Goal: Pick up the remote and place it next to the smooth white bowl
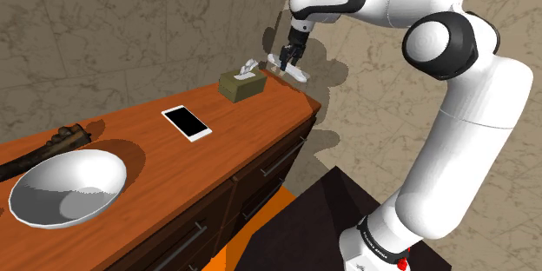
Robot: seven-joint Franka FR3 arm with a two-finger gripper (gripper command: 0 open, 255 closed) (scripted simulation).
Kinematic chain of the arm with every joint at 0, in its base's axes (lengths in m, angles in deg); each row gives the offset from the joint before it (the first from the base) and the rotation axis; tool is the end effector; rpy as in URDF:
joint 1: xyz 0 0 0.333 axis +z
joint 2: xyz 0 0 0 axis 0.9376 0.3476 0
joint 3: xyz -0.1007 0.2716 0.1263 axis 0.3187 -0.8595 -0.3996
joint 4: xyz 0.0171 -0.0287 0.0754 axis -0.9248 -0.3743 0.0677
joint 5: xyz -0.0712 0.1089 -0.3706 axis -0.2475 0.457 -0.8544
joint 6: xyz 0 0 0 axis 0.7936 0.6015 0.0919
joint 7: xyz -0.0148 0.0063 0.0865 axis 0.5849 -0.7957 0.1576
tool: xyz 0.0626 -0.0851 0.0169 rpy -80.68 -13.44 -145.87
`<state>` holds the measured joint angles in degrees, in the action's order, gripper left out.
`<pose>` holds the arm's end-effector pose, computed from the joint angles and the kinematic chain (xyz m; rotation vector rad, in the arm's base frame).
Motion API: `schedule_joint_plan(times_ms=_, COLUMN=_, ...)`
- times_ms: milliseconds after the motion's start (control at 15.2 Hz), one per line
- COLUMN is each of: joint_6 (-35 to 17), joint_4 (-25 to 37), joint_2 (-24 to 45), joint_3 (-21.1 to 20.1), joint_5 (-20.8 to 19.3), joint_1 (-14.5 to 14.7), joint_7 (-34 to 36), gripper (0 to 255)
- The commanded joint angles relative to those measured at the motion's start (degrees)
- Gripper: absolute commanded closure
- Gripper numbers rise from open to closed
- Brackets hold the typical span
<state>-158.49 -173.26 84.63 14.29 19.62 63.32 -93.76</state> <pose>0.6311 -0.1702 0.4561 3.1169 0.1685 -0.0150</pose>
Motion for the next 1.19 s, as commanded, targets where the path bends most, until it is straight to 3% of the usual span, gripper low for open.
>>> schedule_joint_plan(times_ms=0, joint_6=1.6, joint_4=1.4, joint_2=-0.2, joint_3=0.0, joint_5=0.0, joint_1=0.0, joint_7=0.0, gripper=255)
schedule_joint_plan(times_ms=1122, joint_6=-2.5, joint_4=-17.3, joint_2=-14.6, joint_3=-7.6, joint_5=-3.0, joint_1=12.2, joint_7=20.4, gripper=255)
